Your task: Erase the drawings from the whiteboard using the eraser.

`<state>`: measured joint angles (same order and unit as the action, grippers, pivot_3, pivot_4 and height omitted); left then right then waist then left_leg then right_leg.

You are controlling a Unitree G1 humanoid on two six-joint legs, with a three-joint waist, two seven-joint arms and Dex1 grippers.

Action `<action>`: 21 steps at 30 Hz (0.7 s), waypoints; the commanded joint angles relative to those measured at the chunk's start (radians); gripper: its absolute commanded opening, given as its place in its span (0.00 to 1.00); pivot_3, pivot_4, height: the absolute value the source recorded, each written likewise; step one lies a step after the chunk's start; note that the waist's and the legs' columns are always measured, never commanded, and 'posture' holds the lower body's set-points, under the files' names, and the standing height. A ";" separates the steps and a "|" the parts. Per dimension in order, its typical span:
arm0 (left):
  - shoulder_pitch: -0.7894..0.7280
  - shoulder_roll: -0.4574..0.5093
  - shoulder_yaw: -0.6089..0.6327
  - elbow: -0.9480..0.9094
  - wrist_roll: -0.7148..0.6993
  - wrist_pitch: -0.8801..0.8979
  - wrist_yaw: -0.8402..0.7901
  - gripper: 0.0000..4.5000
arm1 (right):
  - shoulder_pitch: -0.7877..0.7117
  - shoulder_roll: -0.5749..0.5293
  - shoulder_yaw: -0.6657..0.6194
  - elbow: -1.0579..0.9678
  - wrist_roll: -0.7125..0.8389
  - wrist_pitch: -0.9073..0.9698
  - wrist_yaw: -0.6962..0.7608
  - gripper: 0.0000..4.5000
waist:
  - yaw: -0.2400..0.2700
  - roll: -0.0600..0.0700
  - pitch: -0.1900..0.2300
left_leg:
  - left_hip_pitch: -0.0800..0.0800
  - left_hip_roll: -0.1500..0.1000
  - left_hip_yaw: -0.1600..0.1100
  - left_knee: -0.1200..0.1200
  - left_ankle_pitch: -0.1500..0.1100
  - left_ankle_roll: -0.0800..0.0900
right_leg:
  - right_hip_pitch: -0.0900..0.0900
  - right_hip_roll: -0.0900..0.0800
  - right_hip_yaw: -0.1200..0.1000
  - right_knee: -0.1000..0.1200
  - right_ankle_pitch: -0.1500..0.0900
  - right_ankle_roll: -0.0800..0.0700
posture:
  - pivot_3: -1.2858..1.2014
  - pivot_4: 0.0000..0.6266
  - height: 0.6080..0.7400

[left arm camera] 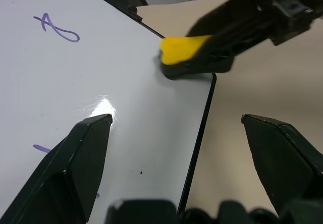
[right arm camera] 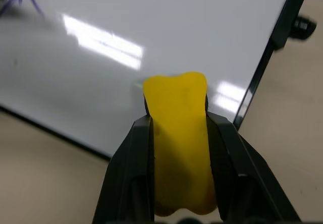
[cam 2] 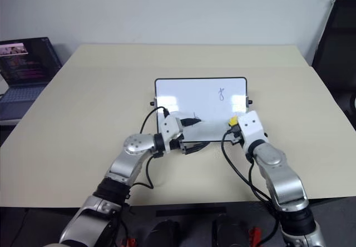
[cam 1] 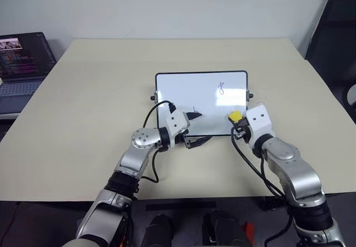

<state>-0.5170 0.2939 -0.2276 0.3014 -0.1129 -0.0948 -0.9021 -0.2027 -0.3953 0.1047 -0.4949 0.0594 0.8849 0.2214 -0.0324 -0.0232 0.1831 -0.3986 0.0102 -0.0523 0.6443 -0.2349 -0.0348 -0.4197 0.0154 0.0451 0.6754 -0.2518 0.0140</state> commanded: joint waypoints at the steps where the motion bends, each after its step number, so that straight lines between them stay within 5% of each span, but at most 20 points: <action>1: 0.006 0.002 0.022 -0.046 -0.011 -0.009 0.013 1.00 | 0.026 -0.024 -0.019 -0.051 0.001 0.038 0.018 0.24 | -0.002 0.000 0.000 | 0.000 0.000 0.000 0.000 0.000 0.000 | 0.000 0.000 0.000 0.000 0.000 0.000 | 0.52 0.24 1.00; 21: -0.044 -0.019 0.066 -0.005 0.012 -0.104 0.114 1.00 | -0.049 0.037 -0.078 -0.065 0.018 -0.141 0.026 0.24 | 0.000 0.000 0.000 | 0.000 0.000 0.000 0.000 0.000 0.000 | 0.000 0.000 0.000 0.000 0.000 0.000 | 0.52 0.24 1.00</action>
<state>-0.5278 0.2811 -0.1885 0.3064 -0.1094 -0.1542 -0.8207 -0.2213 -0.3678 0.0505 -0.5331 0.0719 0.7874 0.2541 -0.0326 -0.0234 0.1832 -0.3989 0.0103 -0.0524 0.6445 -0.2349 -0.0348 -0.4199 0.0156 0.0447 0.6757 -0.2517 0.0142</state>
